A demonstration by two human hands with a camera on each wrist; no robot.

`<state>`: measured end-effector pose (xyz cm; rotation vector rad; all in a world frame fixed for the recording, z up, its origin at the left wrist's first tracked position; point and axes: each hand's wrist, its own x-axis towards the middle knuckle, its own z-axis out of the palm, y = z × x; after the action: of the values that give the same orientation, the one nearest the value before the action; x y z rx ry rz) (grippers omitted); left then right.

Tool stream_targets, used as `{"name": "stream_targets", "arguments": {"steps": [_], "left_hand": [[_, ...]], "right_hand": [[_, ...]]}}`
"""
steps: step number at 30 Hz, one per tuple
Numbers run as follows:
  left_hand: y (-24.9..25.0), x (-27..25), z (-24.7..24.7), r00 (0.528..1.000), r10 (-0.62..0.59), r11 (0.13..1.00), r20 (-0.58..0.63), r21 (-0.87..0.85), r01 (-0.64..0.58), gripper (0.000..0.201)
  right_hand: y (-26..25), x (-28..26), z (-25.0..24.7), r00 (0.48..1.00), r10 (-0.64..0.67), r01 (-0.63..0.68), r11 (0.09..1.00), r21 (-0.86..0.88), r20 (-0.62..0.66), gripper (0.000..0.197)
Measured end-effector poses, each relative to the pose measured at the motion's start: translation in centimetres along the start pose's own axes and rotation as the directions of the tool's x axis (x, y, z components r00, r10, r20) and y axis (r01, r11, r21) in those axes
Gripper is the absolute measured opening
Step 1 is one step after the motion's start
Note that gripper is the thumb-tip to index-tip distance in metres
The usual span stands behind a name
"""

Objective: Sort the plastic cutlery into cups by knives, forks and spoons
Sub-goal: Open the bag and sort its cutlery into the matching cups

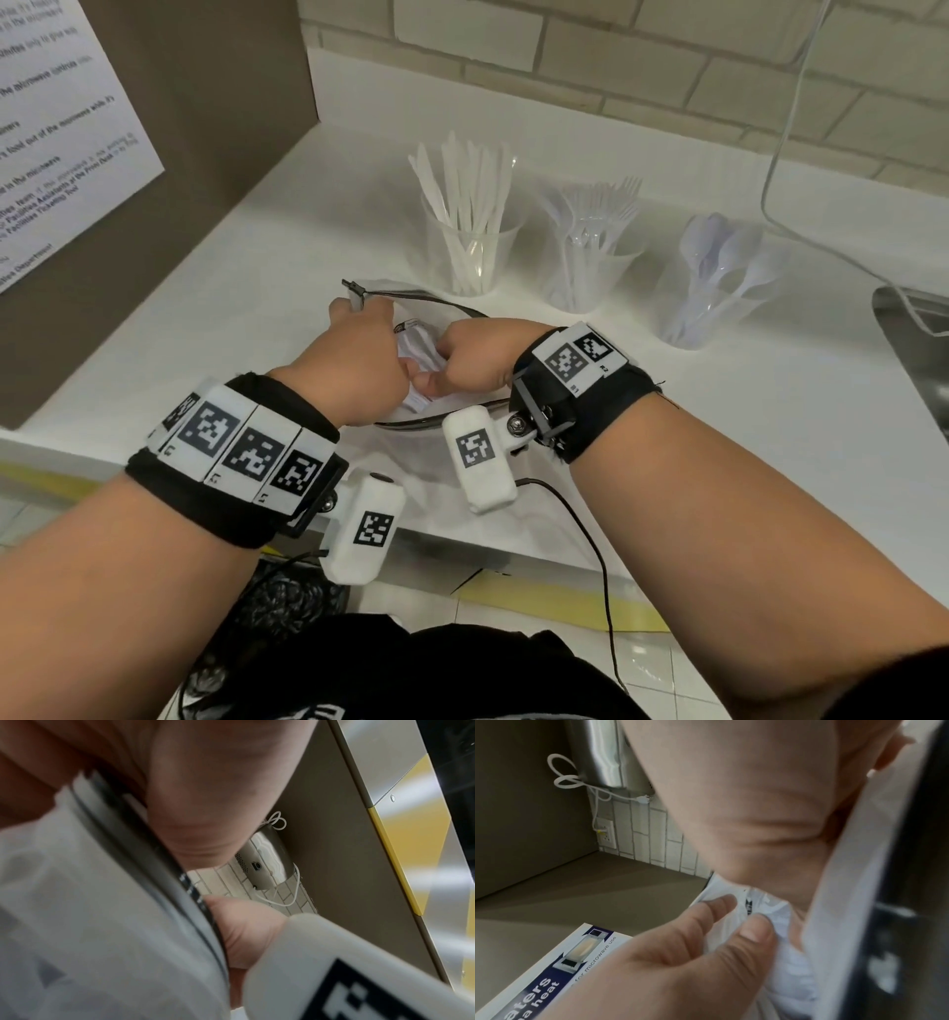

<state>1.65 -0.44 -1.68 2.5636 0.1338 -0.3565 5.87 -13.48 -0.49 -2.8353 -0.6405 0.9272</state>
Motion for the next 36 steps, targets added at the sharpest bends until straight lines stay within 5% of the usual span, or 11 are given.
{"name": "stream_targets", "arguments": {"steps": [11, 19, 24, 27, 29, 33, 36], "left_hand": [[0.7, -0.4, -1.4, 1.0, -0.002, 1.0, 0.028, 0.025, 0.002, 0.042], [0.5, -0.3, -3.2, 0.997, 0.002, 0.98, -0.077, 0.197, 0.013, 0.06], [0.3, 0.0, -3.2, 0.999, 0.029, 0.987, -0.025, 0.161, -0.025, 0.059], [0.1, 0.0, -2.9, 0.999, 0.046, 0.989, -0.014, 0.141, -0.044, 0.053], [0.1, -0.1, -3.0, 0.999, 0.049, 0.989, -0.02, 0.137, -0.045, 0.057], [0.3, -0.2, -3.7, 0.997, 0.05, 0.989, -0.058, 0.14, -0.041, 0.064], [0.6, -0.1, -3.4, 0.997, 0.074, 0.989, -0.016, 0.131, -0.071, 0.063]], "right_hand": [[-0.2, -0.1, -0.2, 0.996, 0.014, -0.002, 0.991, 0.131, -0.093, 0.065], [0.1, -0.1, -0.3, 0.993, 0.032, -0.011, 0.984, 0.177, -0.118, 0.024], [-0.9, -1.0, 0.2, 0.977, -0.06, 0.098, 0.979, 0.181, -0.204, 0.04], [-0.9, 0.0, 0.8, 0.973, -0.008, 0.039, 0.991, 0.126, -0.231, 0.028], [-0.7, -0.1, 0.5, 0.971, 0.039, -0.015, 0.994, 0.104, -0.237, 0.041], [-0.5, -0.5, -0.1, 0.978, 0.039, -0.013, 0.992, 0.124, -0.205, 0.024], [-1.2, -0.8, 0.4, 0.989, 0.014, 0.015, 0.981, 0.192, -0.149, 0.057]]}}
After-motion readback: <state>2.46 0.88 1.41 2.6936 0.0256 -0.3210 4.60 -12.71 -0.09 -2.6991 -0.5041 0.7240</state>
